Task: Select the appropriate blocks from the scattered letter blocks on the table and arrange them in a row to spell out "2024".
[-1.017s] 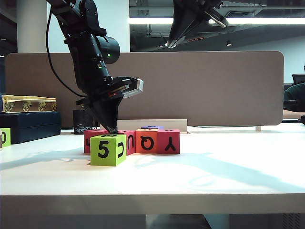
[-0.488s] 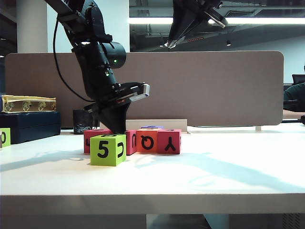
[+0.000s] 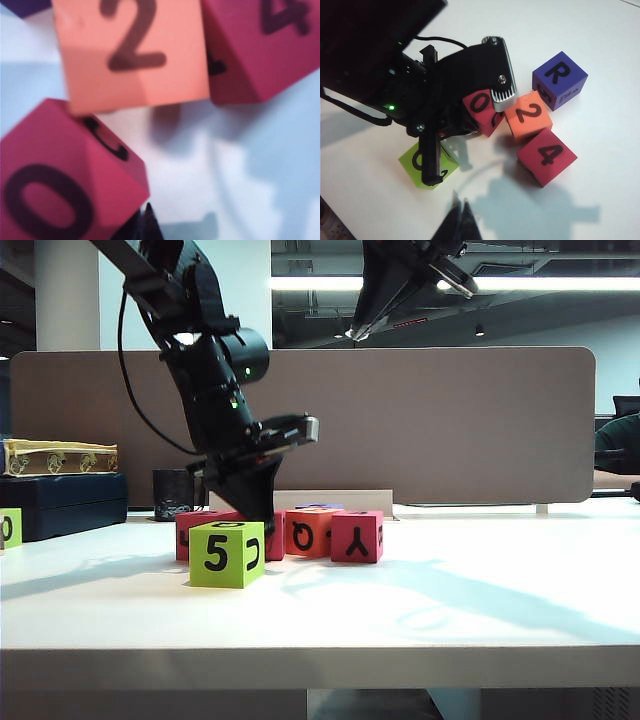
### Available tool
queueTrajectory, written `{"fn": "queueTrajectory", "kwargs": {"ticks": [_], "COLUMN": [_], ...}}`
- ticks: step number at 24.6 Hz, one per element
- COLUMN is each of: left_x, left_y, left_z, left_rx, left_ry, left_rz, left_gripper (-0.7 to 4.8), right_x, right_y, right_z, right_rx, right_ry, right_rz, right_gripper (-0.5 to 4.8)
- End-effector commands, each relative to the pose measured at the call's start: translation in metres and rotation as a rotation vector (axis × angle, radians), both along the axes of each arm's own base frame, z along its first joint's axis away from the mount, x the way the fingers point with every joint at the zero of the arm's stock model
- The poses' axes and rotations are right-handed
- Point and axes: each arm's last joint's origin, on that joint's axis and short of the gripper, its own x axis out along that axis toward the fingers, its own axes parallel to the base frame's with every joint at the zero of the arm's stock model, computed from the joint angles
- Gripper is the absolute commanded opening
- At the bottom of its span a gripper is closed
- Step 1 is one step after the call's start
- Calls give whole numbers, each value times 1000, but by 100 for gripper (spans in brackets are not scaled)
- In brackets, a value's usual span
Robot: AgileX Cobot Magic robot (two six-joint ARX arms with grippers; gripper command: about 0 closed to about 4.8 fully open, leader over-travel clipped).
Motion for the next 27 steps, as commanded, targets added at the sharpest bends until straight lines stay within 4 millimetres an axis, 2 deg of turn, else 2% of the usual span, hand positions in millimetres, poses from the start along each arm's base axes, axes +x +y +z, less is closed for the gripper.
{"fn": "queueTrajectory", "kwargs": {"ticks": [1, 15, 24, 27], "left_x": [0, 4, 7, 0], "left_y": [0, 5, 4, 7], "left_z": [-7, -6, -4, 5], "left_rx": [21, 95, 82, 92], "left_ry": [25, -19, -46, -15], "left_rz": [2, 42, 88, 87], "left_gripper": [-6, -6, -6, -6], "right_x": [-1, 0, 0, 0], "right_y": [0, 0, 0, -1], "right_z": [3, 3, 3, 3], "right_rx": [-6, -5, -6, -17], "right_ry": [-21, -25, -24, -32], "right_rz": [-5, -6, -5, -19], "right_gripper": [-1, -1, -1, -1]}}
